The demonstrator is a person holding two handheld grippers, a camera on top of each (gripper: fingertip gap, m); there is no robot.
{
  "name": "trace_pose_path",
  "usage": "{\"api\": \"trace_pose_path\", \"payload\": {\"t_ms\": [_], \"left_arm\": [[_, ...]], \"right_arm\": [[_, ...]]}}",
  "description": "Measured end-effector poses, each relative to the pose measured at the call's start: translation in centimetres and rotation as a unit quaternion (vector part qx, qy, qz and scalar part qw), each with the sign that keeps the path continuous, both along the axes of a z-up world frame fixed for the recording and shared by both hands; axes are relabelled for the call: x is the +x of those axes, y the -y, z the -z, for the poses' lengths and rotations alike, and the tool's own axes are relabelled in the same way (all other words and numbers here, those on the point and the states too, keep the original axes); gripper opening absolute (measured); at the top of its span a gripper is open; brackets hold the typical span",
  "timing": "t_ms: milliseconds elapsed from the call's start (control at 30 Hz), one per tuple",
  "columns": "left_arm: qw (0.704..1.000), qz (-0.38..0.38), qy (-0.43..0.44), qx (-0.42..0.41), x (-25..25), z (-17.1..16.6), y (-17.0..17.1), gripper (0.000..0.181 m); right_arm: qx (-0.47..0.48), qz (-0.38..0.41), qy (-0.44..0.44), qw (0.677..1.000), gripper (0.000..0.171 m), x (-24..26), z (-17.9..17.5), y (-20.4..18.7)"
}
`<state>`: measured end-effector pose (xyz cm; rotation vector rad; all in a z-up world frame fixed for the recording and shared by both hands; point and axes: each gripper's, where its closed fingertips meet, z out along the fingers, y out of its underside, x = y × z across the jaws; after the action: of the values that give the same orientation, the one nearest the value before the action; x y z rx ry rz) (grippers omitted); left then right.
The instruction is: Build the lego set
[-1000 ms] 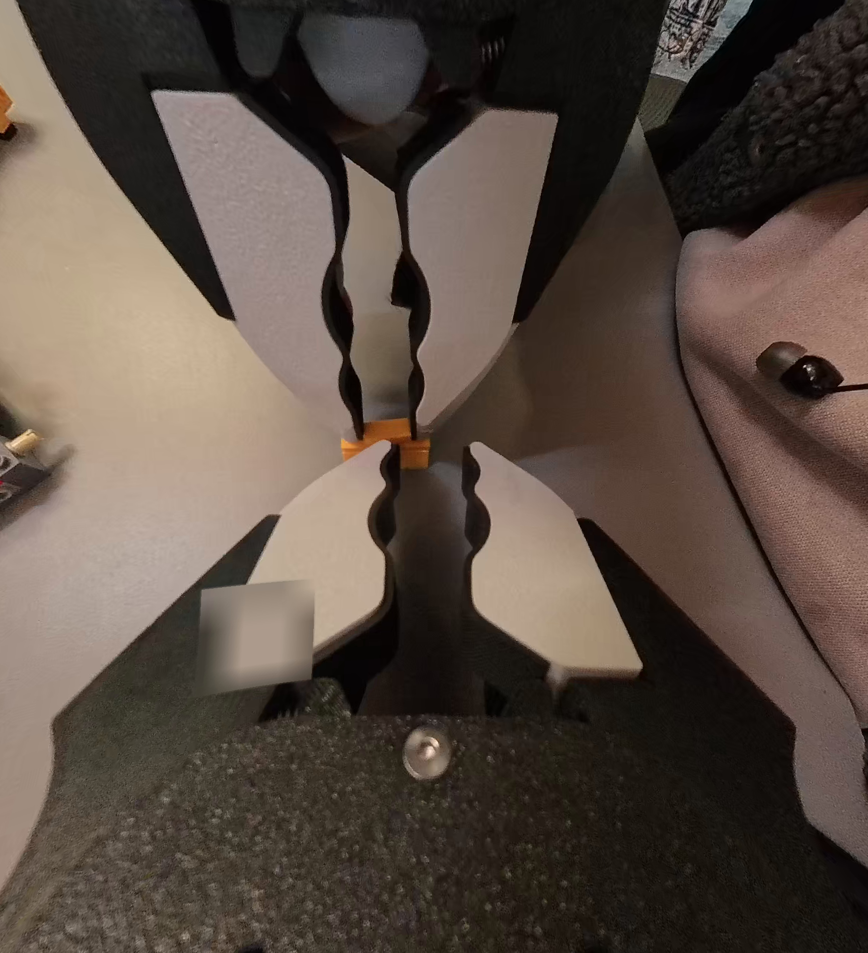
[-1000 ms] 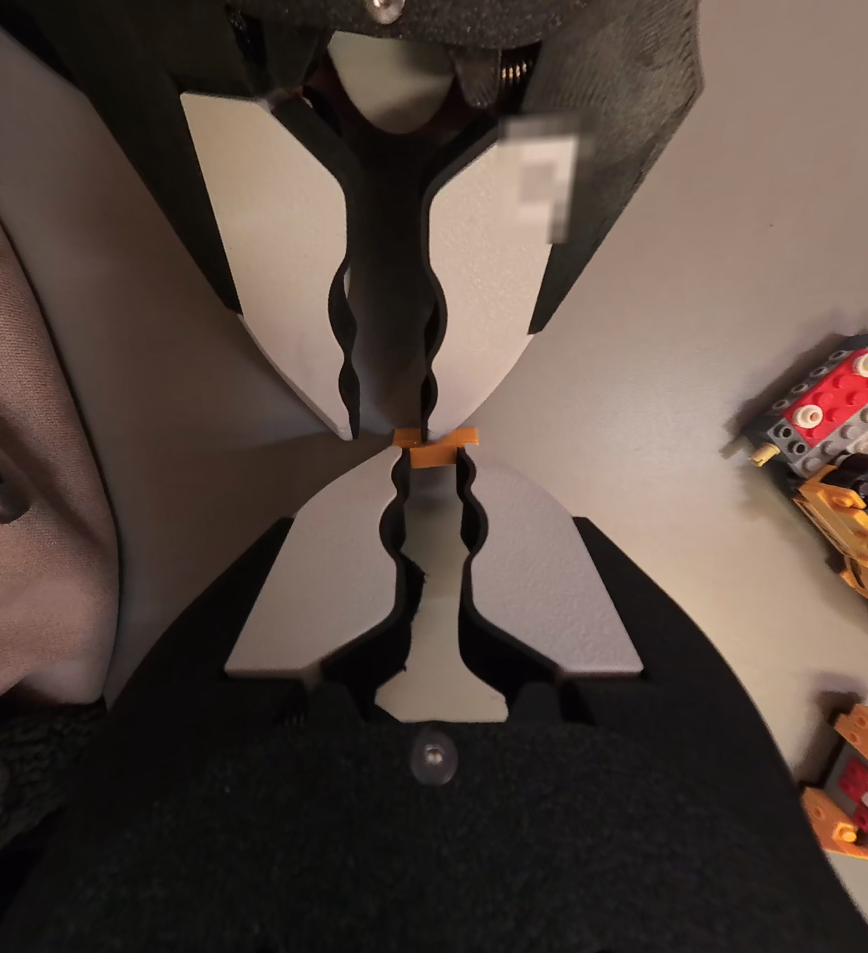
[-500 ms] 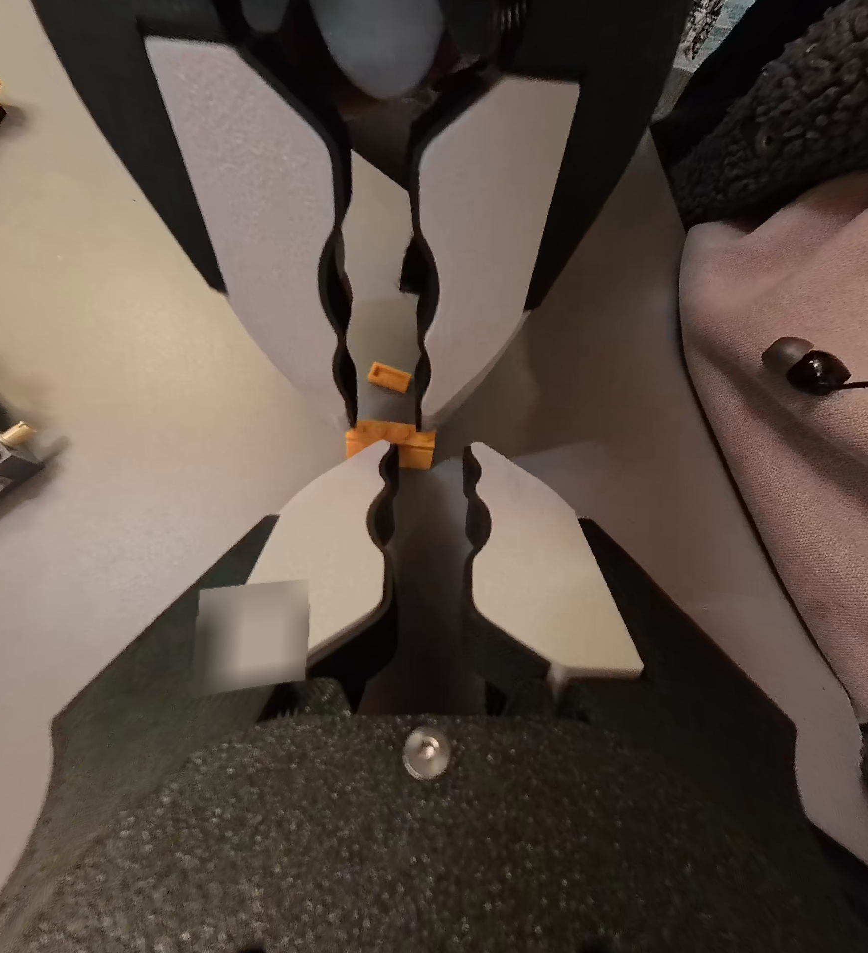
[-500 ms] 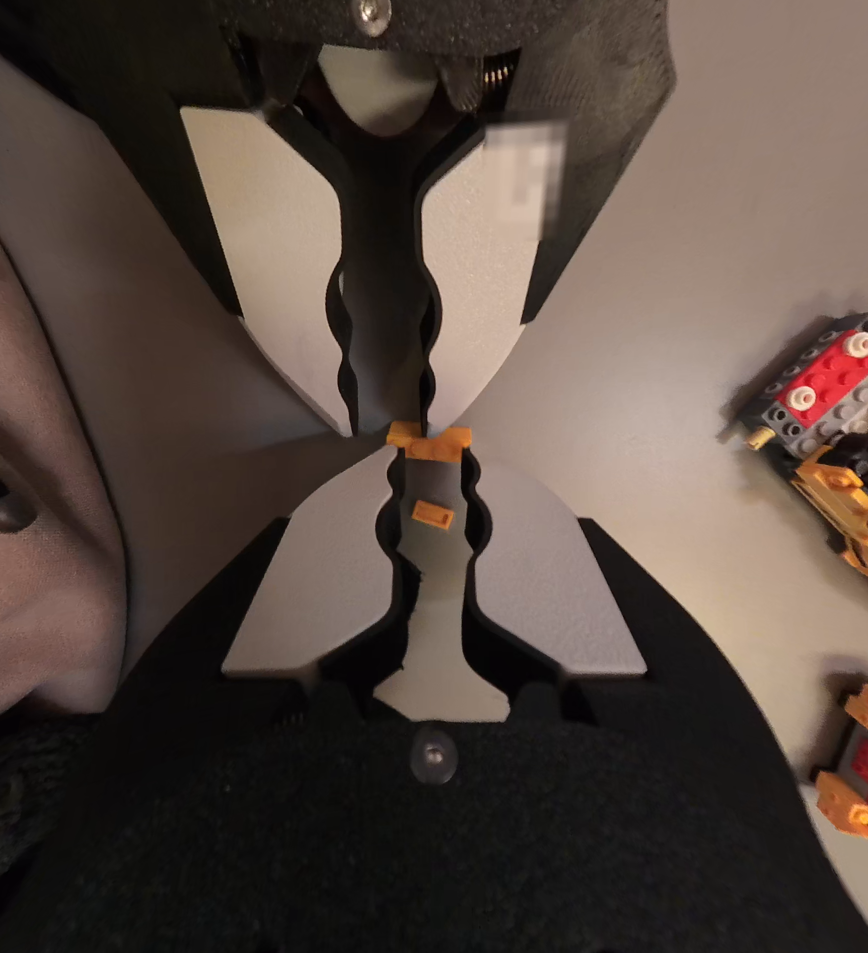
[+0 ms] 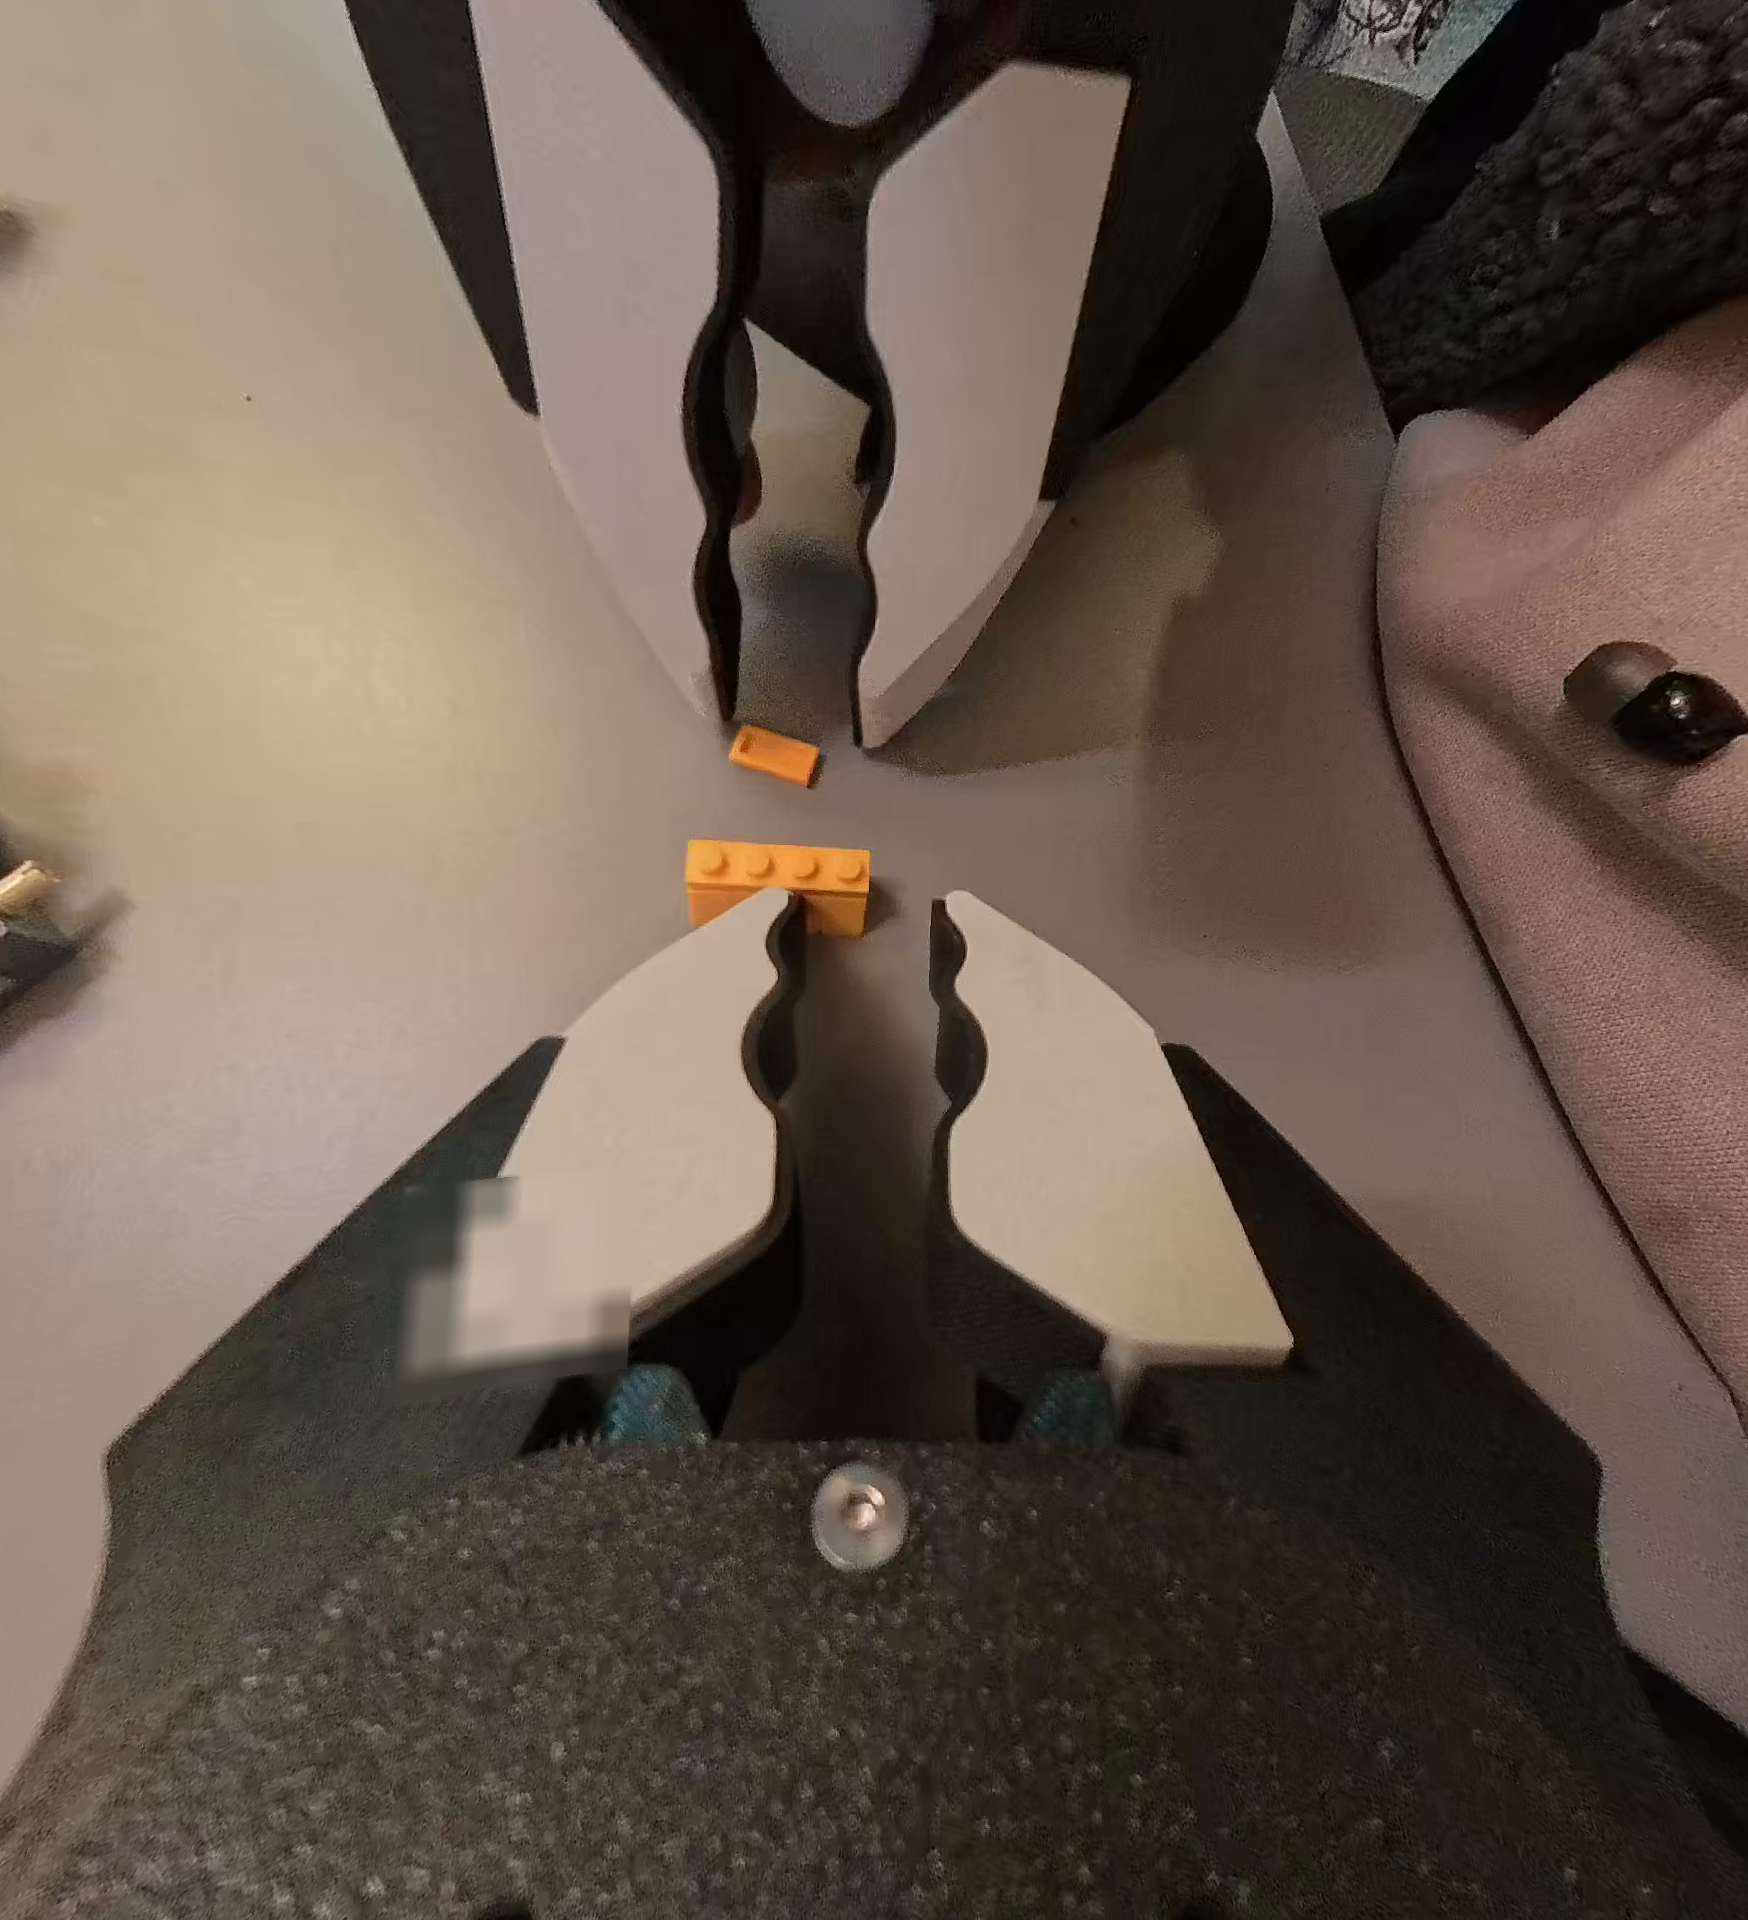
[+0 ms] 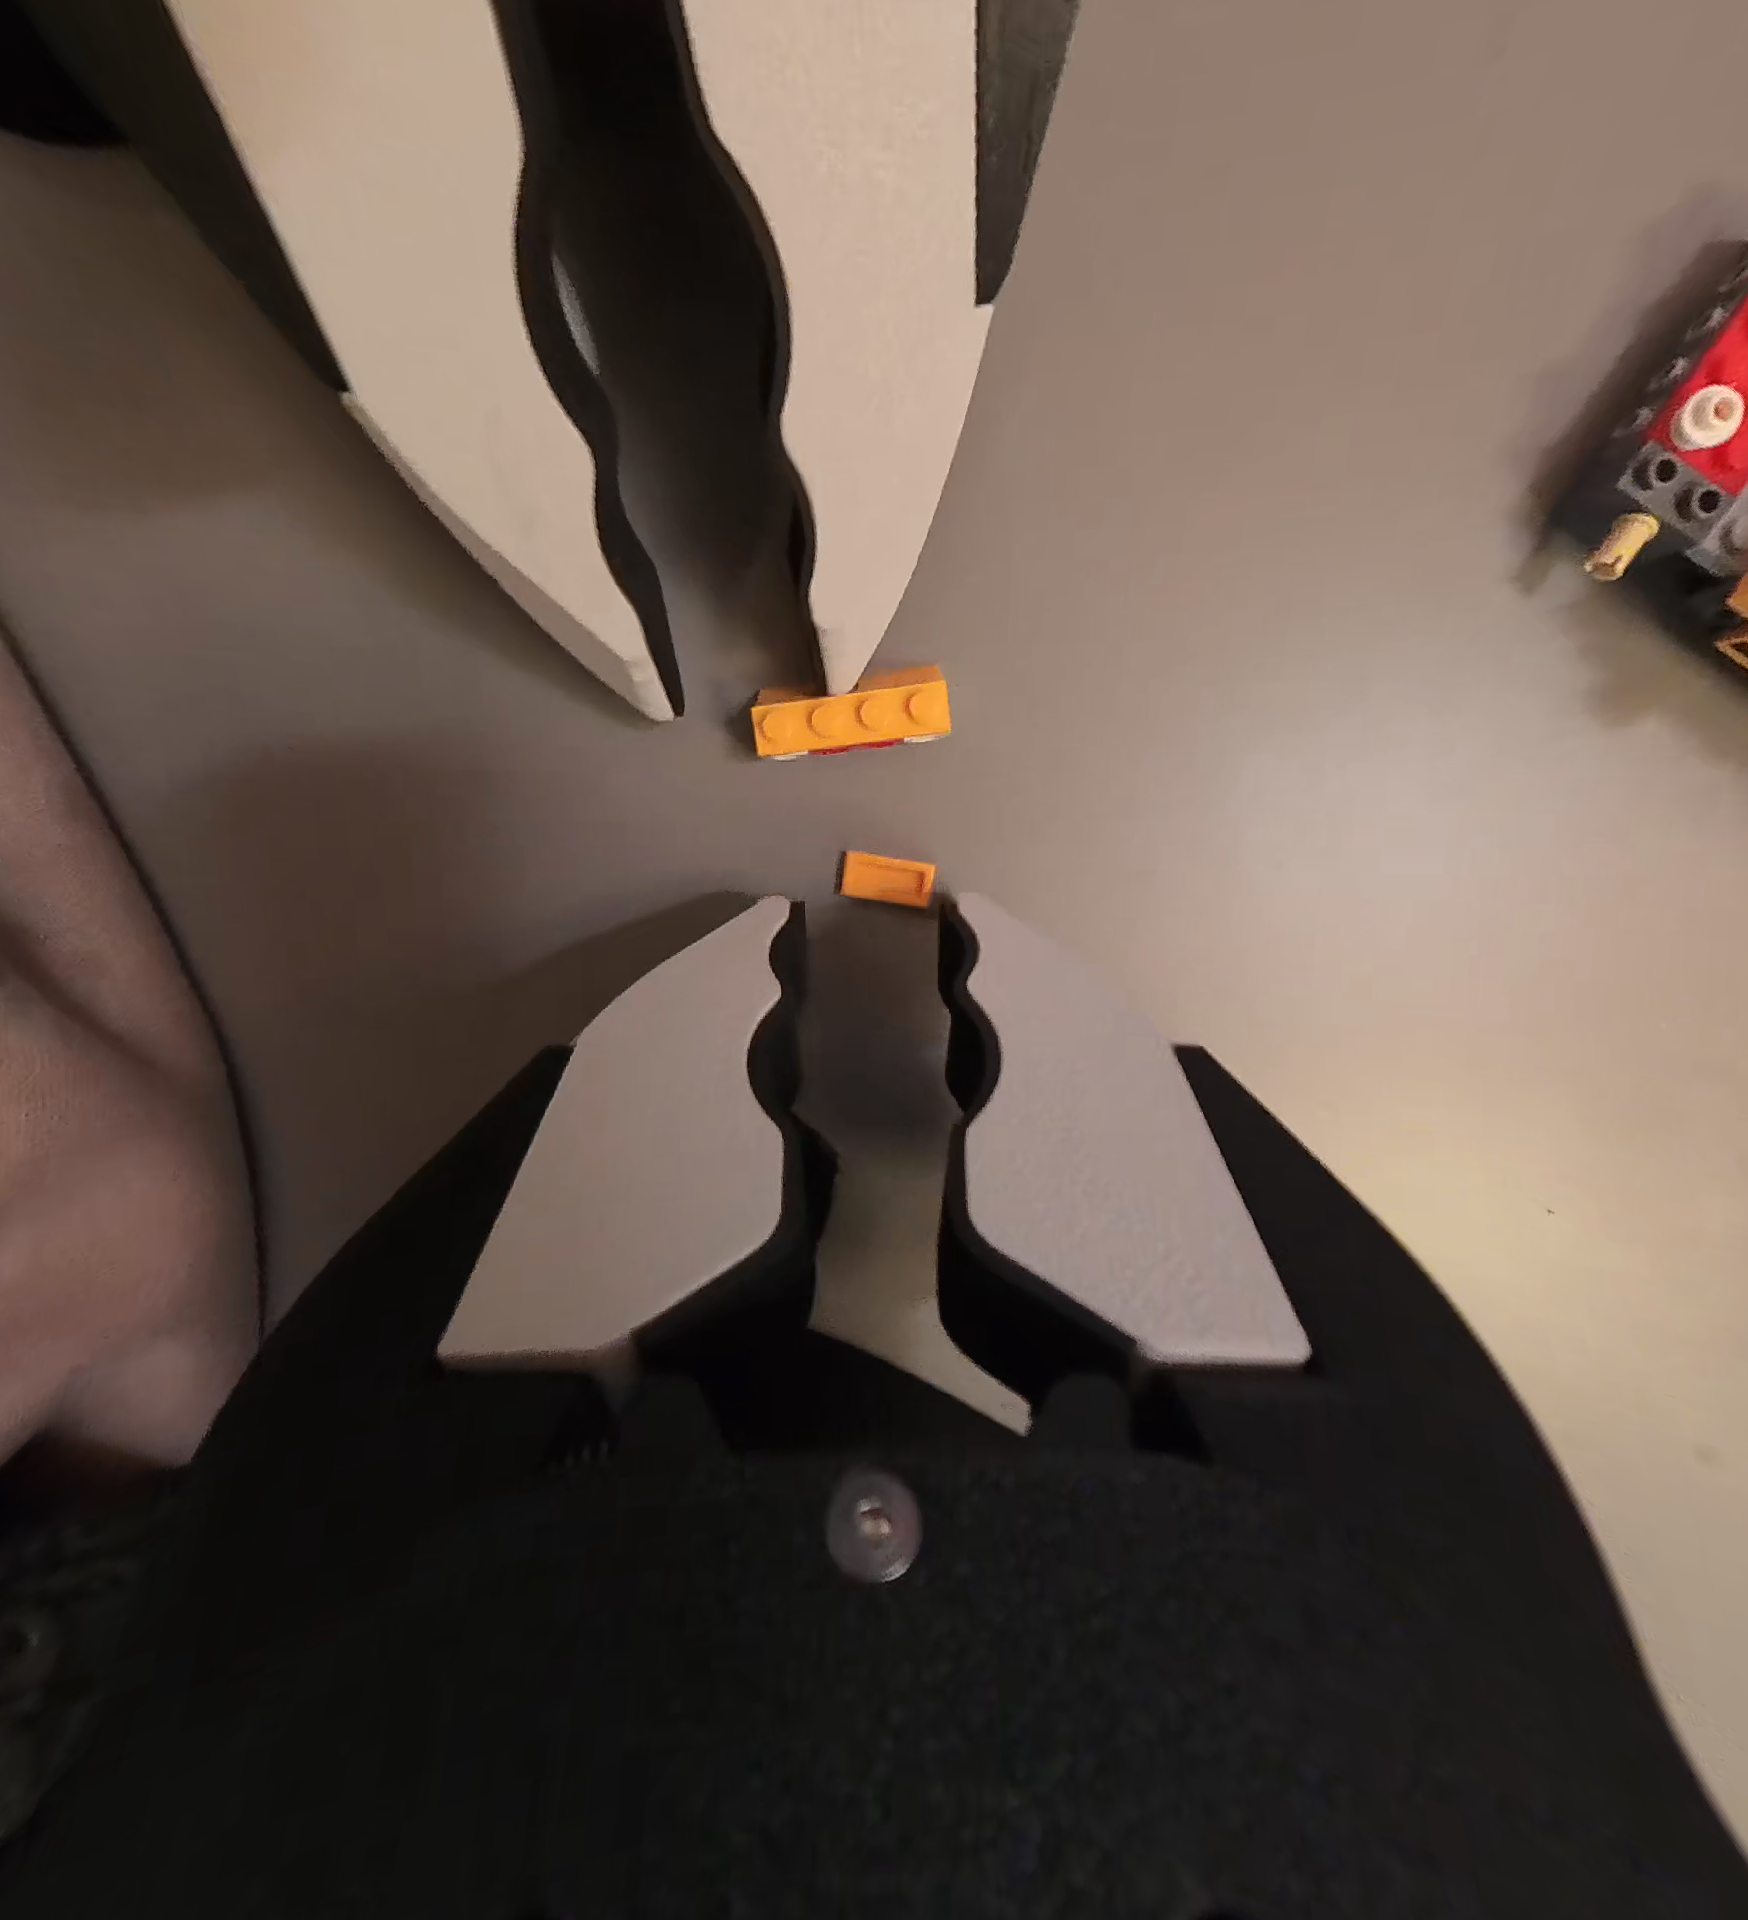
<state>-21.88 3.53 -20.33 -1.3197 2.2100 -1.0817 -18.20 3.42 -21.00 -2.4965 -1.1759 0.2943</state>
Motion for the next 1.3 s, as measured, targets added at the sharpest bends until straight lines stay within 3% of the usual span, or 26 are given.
{"api": "trace_pose_path", "payload": {"t_ms": [233,400,533,767,1300], "left_arm": [[1.0,-0.003,0.014,-0.003,0.1,-0.6,-0.1,0.021],[0.998,-0.004,0.038,-0.055,0.4,-2.3,0.5,0.02],[0.991,0.01,0.084,-0.1,0.6,-4.5,1.6,0.017],[0.996,0.005,0.059,-0.06,0.6,-3.1,1.3,0.021],[0.994,0.002,0.059,-0.094,0.6,-3.5,1.3,0.022]], "right_arm": [[0.018,0.007,-0.006,1.0,0.015,-0.3,0.1,-0.5],[0.086,-0.055,-0.031,0.994,0.015,-1.6,-2.3,-0.4],[0.105,-0.057,-0.038,0.992,0.015,-2.0,-2.9,-0.5],[0.131,-0.054,-0.07,0.987,0.015,-2.6,-4.4,-0.4],[0.157,-0.046,-0.099,0.982,0.008,-3.2,-5.2,-1.2]]}}
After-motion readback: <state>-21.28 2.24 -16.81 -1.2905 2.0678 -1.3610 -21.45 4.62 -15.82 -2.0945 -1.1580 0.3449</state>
